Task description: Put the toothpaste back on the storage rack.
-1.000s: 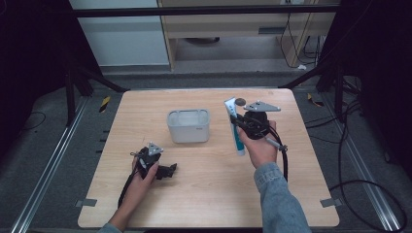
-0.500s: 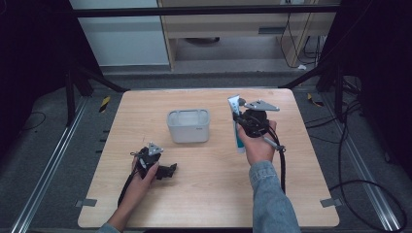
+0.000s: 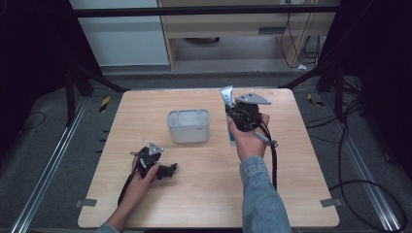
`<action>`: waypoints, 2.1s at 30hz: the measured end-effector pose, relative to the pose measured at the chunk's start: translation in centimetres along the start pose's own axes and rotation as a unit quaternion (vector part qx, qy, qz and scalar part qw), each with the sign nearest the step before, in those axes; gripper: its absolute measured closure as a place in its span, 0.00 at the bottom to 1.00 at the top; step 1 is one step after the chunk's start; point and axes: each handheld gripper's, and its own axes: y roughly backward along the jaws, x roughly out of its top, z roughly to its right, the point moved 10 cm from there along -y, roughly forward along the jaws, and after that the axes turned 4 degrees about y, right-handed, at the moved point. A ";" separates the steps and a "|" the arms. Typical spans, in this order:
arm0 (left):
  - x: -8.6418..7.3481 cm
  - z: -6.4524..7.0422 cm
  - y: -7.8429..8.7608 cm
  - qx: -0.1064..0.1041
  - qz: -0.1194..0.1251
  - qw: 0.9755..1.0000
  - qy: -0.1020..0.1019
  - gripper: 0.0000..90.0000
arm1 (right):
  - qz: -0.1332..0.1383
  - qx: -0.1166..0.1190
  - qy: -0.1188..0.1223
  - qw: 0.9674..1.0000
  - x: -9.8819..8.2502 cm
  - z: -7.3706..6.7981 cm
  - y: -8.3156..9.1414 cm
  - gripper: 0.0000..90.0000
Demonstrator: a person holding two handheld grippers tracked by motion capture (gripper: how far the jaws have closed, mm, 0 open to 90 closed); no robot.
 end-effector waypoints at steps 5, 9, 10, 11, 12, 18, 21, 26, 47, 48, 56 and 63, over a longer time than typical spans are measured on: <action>0.0 0.0 0.0 0.000 -0.001 1.000 -0.002 0.00 | 0.004 0.010 0.009 1.000 1.1 -1.3 -0.2 0.89; 0.0 0.0 0.0 -0.001 -0.001 1.000 -0.002 0.00 | 0.006 0.017 0.011 1.000 1.3 -2.0 -0.6 0.88; 0.0 0.0 0.0 0.000 -0.001 1.000 -0.002 0.00 | 0.006 0.019 0.011 1.000 1.3 -2.2 -0.7 0.88; 0.0 0.0 0.0 -0.001 -0.001 1.000 -0.001 0.00 | 0.006 0.020 0.010 1.000 1.3 -2.3 -0.8 0.88; 0.0 0.0 0.0 -0.001 -0.001 1.000 -0.001 0.00 | 0.005 0.021 0.008 1.000 1.2 -2.5 -1.0 0.88; 0.1 0.0 -0.1 -0.002 0.000 1.000 -0.002 0.00 | 0.006 0.029 0.002 1.000 1.3 -3.0 -2.2 0.88; 0.1 0.0 -0.1 -0.002 0.000 1.000 -0.002 0.00 | 0.007 0.029 0.005 1.000 1.6 -3.3 -2.5 0.88; 0.1 0.0 -0.1 -0.002 -0.001 1.000 -0.002 0.00 | 0.019 0.035 0.010 0.999 3.0 -4.0 -2.2 0.88; 0.1 0.0 -0.1 -0.002 -0.001 1.000 -0.003 0.00 | 0.042 0.043 0.015 0.998 6.9 -6.1 -4.4 0.88; 0.1 0.0 -0.1 -0.001 -0.001 1.000 -0.003 0.00 | 0.041 0.044 0.017 0.998 7.0 -6.2 -4.6 0.88; 0.1 0.0 -0.1 -0.002 -0.001 1.000 -0.003 0.00 | 0.044 0.049 0.015 0.998 7.6 -7.1 -6.7 0.88; 0.1 0.0 -0.1 -0.002 0.000 1.000 -0.002 0.00 | 0.051 0.050 0.014 0.997 7.9 -8.0 -7.7 0.88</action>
